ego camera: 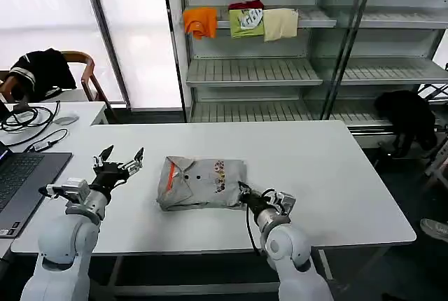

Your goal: Fold and organize the clothes.

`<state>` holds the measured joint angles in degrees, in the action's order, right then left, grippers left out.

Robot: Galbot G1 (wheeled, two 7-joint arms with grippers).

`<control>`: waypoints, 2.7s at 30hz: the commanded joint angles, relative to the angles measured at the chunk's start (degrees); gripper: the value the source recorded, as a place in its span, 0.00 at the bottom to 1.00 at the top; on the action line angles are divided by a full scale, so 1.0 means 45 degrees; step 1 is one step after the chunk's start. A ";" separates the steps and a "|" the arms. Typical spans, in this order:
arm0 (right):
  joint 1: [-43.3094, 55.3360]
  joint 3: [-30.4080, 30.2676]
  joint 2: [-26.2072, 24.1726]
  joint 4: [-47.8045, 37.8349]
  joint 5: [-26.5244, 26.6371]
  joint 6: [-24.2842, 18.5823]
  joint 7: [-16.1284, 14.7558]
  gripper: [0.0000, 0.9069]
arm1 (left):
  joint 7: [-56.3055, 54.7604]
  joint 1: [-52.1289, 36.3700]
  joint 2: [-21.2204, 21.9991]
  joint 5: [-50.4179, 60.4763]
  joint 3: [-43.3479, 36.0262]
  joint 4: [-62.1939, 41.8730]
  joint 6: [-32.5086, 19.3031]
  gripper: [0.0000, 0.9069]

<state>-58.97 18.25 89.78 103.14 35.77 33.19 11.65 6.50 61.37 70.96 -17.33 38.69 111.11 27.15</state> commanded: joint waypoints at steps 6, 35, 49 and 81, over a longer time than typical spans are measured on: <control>0.0214 0.0626 -0.1500 0.0651 0.0668 0.0035 0.0327 0.00 | 0.0104 0.0327 0.0032 -0.0053 0.0155 0.0049 -0.0066 1.00; -0.1734 0.2153 -0.2664 0.2440 -0.8510 -0.0010 -0.1754 1.00 | -0.0236 0.1472 0.0276 -0.1688 0.0317 -0.0263 -0.0865 1.00; -0.1386 0.2666 -0.3116 0.2299 -0.8942 -0.0118 -0.3527 1.00 | -0.0990 0.1915 -0.0059 -0.2224 -0.0155 -0.0402 -0.1699 1.00; -0.2593 0.3089 -0.3229 0.2911 -0.7325 -0.0878 -0.3118 1.00 | -0.1054 0.2240 -0.0808 -0.1658 -0.0412 -0.0639 -0.2610 1.00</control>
